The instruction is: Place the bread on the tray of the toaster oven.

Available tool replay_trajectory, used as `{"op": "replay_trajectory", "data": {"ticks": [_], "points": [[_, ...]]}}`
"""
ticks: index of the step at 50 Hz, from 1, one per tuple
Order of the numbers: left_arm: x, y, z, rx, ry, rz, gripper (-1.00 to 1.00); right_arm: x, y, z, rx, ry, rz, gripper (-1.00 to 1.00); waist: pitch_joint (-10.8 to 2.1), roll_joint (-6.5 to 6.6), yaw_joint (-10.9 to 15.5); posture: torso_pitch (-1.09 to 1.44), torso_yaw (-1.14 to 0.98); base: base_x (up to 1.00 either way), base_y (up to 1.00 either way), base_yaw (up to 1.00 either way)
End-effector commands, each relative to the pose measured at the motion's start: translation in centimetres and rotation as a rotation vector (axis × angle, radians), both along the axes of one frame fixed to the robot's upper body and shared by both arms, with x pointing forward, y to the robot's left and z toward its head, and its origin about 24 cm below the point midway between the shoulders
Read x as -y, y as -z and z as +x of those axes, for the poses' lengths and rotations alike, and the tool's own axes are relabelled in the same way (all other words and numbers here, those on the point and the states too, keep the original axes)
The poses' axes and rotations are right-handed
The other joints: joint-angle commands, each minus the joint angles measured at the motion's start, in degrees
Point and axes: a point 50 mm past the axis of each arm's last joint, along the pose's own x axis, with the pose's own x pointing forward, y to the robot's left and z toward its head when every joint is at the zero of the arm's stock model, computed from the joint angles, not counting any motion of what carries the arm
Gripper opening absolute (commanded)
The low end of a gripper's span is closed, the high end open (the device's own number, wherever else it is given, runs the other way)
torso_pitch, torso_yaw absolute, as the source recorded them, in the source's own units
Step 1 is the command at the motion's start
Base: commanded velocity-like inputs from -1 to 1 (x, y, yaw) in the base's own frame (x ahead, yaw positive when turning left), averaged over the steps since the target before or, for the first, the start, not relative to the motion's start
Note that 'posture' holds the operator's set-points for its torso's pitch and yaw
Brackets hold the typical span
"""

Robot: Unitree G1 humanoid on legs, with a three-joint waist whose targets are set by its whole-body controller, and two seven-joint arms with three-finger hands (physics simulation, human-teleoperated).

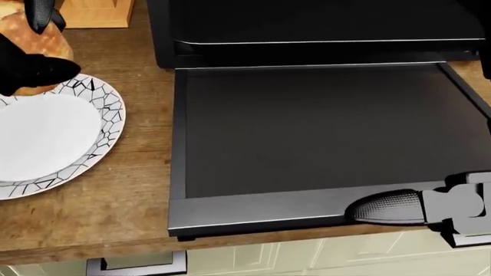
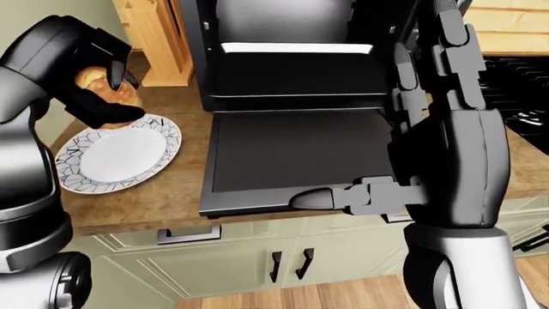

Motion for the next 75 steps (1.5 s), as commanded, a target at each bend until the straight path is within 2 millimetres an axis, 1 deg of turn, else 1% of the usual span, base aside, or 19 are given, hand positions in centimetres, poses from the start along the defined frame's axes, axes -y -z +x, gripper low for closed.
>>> {"op": "replay_trajectory", "data": {"ticks": [1,5,8,12,17,19,22,23,29,35,40,47,51,54,59,67,69,72,75], "points": [[1.0,-2.5,-1.3,0.109,0.028,0.014,-1.0,0.1,-0.8,-0.4,0.064,0.009,-0.002,1.0,-1.25,0.12,0.01,0.0,0.0,0.0,0.0,0.0],[2.2,-3.7,-1.8,0.141,0.057,0.021,-1.0,0.1,-0.8,-0.4,0.065,0.01,0.0,1.0,-1.06,-0.14,0.08,0.0,0.0,0.0,0.0,0.0],[3.4,-5.1,-1.9,0.184,0.092,0.027,-1.0,0.2,-0.9,-0.4,0.066,0.011,0.001,1.0,-0.97,-0.29,0.17,0.0,0.0,0.0,0.0,0.0],[4.8,-5.6,-1.7,0.191,0.133,0.034,-1.0,0.1,-1.0,-0.3,0.068,0.007,0.0,1.0,-0.82,-0.47,0.23,0.0,0.0,0.0,0.0,0.0],[5.9,-6.6,-1.1,0.216,0.16,0.031,-1.0,0.2,-1.1,-0.4,0.069,0.01,0.002,1.0,-0.8,-0.75,0.39,0.0,0.0,0.0,0.0,0.0],[6.8,-6.9,-0.9,0.226,0.185,0.022,-1.0,0.1,-1.0,-0.4,0.067,0.007,0.002,1.0,-0.78,-0.88,0.39,0.0,0.0,0.0,0.0,0.0],[7.4,-7.2,-0.7,0.232,0.205,0.013,-1.0,0.3,-1.0,-0.4,0.067,0.01,0.003,1.0,-0.77,-1.08,0.41,0.0,0.0,0.0,0.0,0.0],[8.0,-7.3,-0.7,0.234,0.225,0.012,-1.0,0.3,-1.0,-0.4,0.067,0.011,0.002,1.0,-0.77,-1.13,0.44,0.0,0.0,0.0,0.0,0.0],[9.4,-8.1,-0.2,0.248,0.267,-0.011,-1.0,0.3,-0.7,-0.4,0.064,0.012,0.005,1.0,-0.73,-1.36,0.46,0.0,0.0,0.0,0.0,0.0],[11.5,-7.3,1.0,0.233,0.318,-0.009,-1.0,0.3,-0.3,-0.3,0.06,0.014,0.007,1.0,-0.84,-1.47,0.51,0.0,0.0,0.0,0.0,0.0],[13.0,-7.2,1.4,0.229,0.355,-0.015,-1.0,0.3,-0.2,-0.3,0.06,0.013,0.007,1.0,-1.0,-1.63,0.53,0.0,0.0,0.0,0.0,0.0],[14.9,-6.0,2.3,0.206,0.406,-0.019,-1.0,0.5,-0.1,-0.4,0.057,0.017,0.009,1.0,-1.01,-1.85,0.55,0.0,0.0,0.0,0.0,0.0],[15.5,-6.4,1.7,0.203,0.429,-0.027,-1.0,0.4,-0.2,-0.3,0.058,0.016,0.007,1.0,-1.13,-1.88,0.52,0.0,0.0,0.0,0.0,0.0],[16.0,-6.4,1.7,0.197,0.442,-0.027,-1.0,0.4,-0.2,-0.3,0.057,0.016,0.008,1.0,-1.03,-1.95,0.48,0.0,0.0,0.0,0.0,0.0],[16.9,-5.8,2.9,0.187,0.459,-0.029,-1.0,0.4,-0.3,-0.3,0.059,0.018,0.008,1.0,-0.98,-2.13,0.65,0.0,0.0,0.0,0.0,0.0],[17.7,-5.7,4.3,0.197,0.455,-0.02,-1.0,0.6,0.0,-0.3,0.057,0.023,0.012,1.0,-1.2,-2.4,0.74,0.0,0.0,0.0,0.0,0.0],[17.9,-5.6,4.4,0.195,0.46,-0.022,-1.0,0.6,0.1,-0.3,0.056,0.024,0.01,1.0,-1.23,-2.46,0.75,0.0,0.0,0.0,0.0,0.0],[18.3,-5.0,4.8,0.182,0.472,-0.015,-1.0,0.8,0.1,-0.4,0.056,0.028,0.012,1.0,-1.28,-2.49,0.74,0.0,0.0,0.0,0.0,0.0],[18.2,-5.0,4.9,0.188,0.466,-0.022,-1.0,0.9,0.2,-0.4,0.055,0.029,0.014,1.0,-1.31,-2.5,0.78,0.0,0.0,0.0,0.0,0.0]]}}
